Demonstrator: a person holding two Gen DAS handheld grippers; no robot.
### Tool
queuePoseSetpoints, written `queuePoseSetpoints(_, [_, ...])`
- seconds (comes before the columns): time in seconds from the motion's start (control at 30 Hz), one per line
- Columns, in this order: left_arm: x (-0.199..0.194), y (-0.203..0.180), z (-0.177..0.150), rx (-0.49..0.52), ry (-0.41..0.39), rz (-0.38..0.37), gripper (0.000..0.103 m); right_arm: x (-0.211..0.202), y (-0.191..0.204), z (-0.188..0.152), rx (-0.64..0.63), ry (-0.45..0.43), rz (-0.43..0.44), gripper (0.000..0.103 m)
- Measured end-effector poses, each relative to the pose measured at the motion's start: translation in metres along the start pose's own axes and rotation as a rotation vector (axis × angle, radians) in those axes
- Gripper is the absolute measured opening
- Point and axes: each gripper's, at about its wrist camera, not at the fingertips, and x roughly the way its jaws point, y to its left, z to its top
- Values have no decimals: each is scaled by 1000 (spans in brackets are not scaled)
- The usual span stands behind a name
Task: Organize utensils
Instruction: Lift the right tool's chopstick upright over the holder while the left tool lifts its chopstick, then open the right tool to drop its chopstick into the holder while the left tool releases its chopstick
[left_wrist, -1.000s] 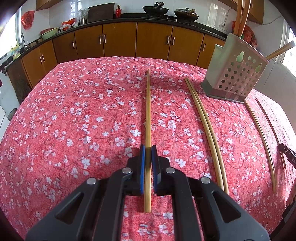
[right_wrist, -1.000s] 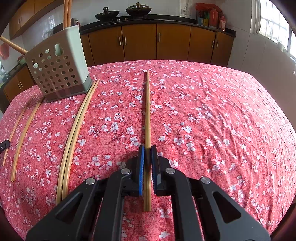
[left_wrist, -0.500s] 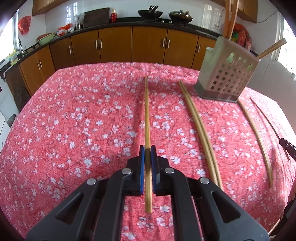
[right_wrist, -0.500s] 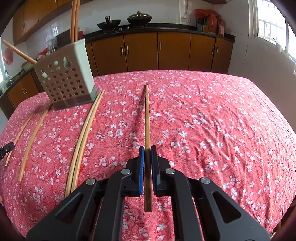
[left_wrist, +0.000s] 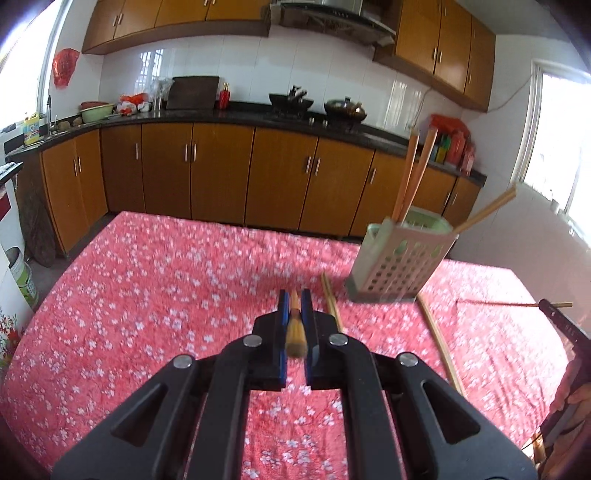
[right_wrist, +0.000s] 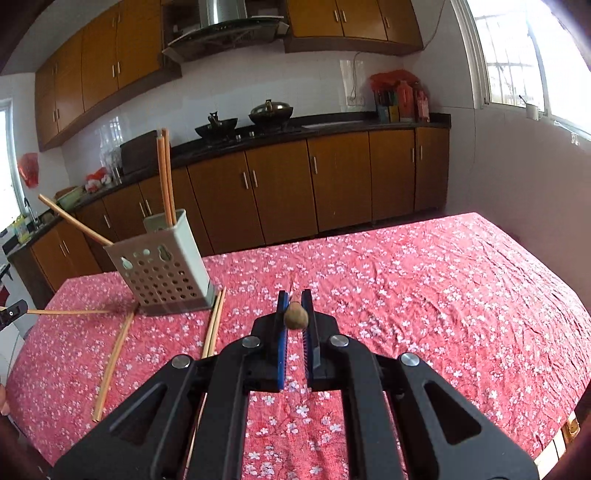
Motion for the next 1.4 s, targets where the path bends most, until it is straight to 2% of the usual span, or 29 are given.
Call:
queuePoseSetpoints(0.17, [-16,-2,19,-10,-56,-24,7,-8,3,13,9,-47,12,8])
queuePoseSetpoints(0.5, [-34,-15,36,21,-114,-62,7,-17,11,31,20,-101,50,8])
queuePoseSetpoints(0.83, [-67,-51,69,71,-231,-165,7,-52,25,74,54,-268,174,8])
queuePoseSetpoints(1.0, [-82,-84,91,109,-308,-212,7,-67,46,96,19,-373,238,8])
queuePoseSetpoints(1.17, [-85,-113,112,142,-382,-206,7,-71,69,110,-32,-454,266,8])
queuePoseSetpoints(1.4, [-60,-135,140,149,-466,-145,7,-53,96,118,-105,-525,271,8])
